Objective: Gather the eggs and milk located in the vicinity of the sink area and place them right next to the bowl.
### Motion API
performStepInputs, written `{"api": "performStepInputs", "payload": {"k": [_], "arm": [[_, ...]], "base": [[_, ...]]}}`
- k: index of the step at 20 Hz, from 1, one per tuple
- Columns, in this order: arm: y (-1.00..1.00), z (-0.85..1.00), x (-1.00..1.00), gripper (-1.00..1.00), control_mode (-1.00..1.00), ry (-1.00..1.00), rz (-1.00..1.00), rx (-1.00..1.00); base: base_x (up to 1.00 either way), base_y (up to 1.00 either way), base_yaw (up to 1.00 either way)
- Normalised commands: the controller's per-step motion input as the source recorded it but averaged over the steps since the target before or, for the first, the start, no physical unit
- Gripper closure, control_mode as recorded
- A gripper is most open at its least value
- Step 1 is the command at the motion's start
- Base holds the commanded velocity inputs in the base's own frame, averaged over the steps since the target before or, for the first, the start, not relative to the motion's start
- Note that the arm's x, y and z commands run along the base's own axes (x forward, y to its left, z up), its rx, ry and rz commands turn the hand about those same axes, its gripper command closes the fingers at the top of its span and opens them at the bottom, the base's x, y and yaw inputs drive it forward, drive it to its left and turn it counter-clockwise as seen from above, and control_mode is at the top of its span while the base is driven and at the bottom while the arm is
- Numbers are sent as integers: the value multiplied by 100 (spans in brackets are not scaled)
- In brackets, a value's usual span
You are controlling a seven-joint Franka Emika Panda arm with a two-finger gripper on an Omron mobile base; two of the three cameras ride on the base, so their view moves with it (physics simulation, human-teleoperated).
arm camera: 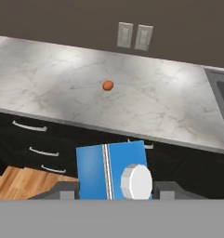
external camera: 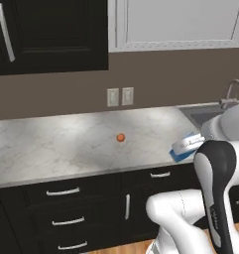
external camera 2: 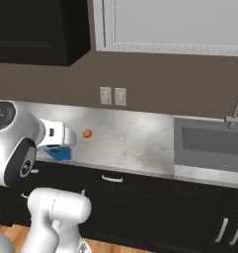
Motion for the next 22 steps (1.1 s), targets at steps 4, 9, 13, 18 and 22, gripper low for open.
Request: {"api": "performStepInputs", "payload": {"k": [4,9,13,18,22], "arm": [[0,0,0,100,100,0,0,0],[0,0,0,100,100,0,0,0],[0,0,0,100,100,0,0,0],[0,0,0,100,100,0,0,0],[0,0,0,100,100,0,0,0]], "base": [[-1,-69,0],[0,-90,0],[0,-99,0],[0,-98,0],[0,-95,0]]}}
